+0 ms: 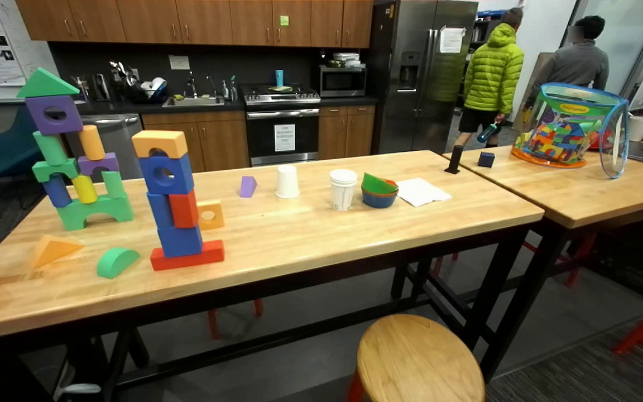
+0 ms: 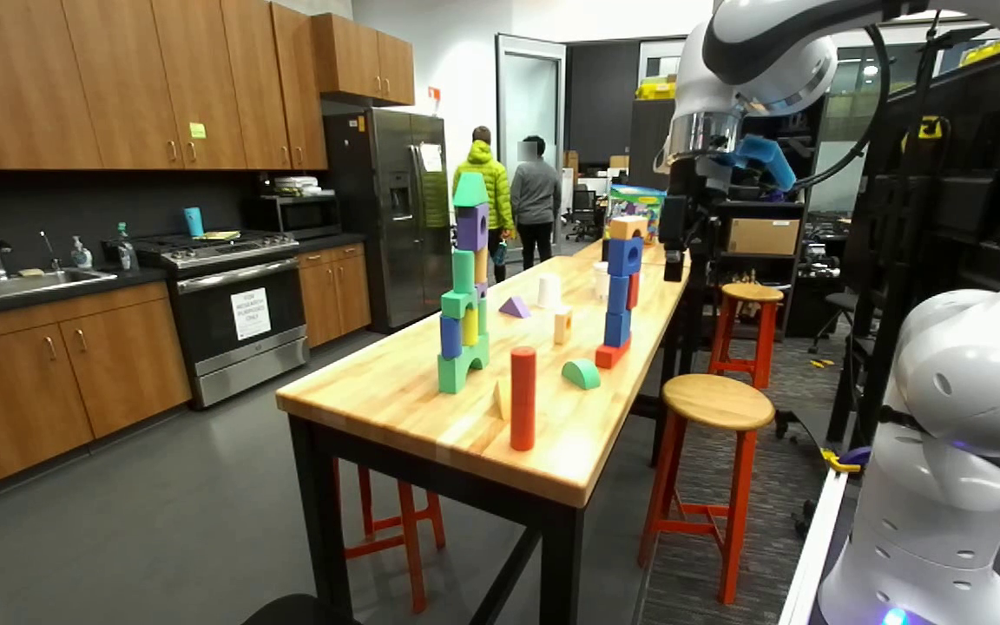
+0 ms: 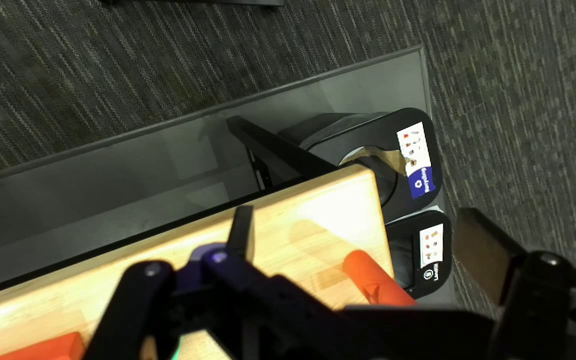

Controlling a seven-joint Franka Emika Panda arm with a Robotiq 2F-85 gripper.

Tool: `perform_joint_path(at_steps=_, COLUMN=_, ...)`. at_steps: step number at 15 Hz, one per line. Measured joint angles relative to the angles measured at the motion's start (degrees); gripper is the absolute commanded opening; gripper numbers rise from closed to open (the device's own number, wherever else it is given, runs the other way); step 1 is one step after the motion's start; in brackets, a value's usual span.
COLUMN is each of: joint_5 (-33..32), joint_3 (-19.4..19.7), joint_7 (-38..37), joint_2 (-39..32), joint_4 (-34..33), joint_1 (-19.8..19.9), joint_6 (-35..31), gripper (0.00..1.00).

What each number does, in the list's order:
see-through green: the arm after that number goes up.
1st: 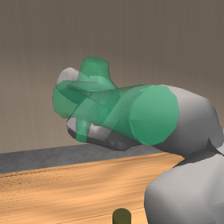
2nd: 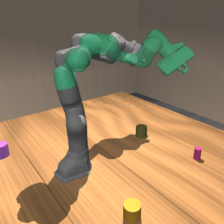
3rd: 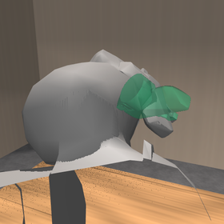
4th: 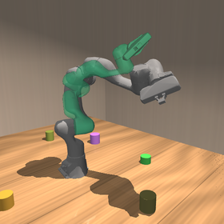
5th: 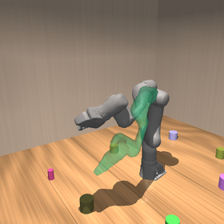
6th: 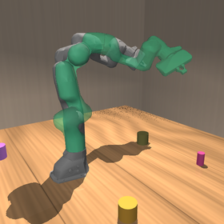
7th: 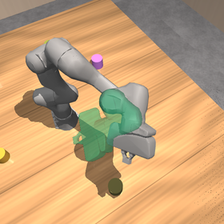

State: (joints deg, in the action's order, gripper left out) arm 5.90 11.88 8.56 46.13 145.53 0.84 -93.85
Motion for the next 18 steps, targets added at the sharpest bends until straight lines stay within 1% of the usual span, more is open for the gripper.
perform_joint_path(at_steps=12, joint_5=0.0, joint_3=-0.1, joint_7=0.0, joint_2=0.0, joint_4=0.0, joint_1=0.1, joint_6=-0.1, gripper=1.0)
perform_joint_path(at_steps=18, joint_5=1.1, joint_3=-0.8, joint_7=-0.6, joint_2=-0.9, joint_4=-0.2, joint_1=0.3, joint_6=-2.8, gripper=1.0)
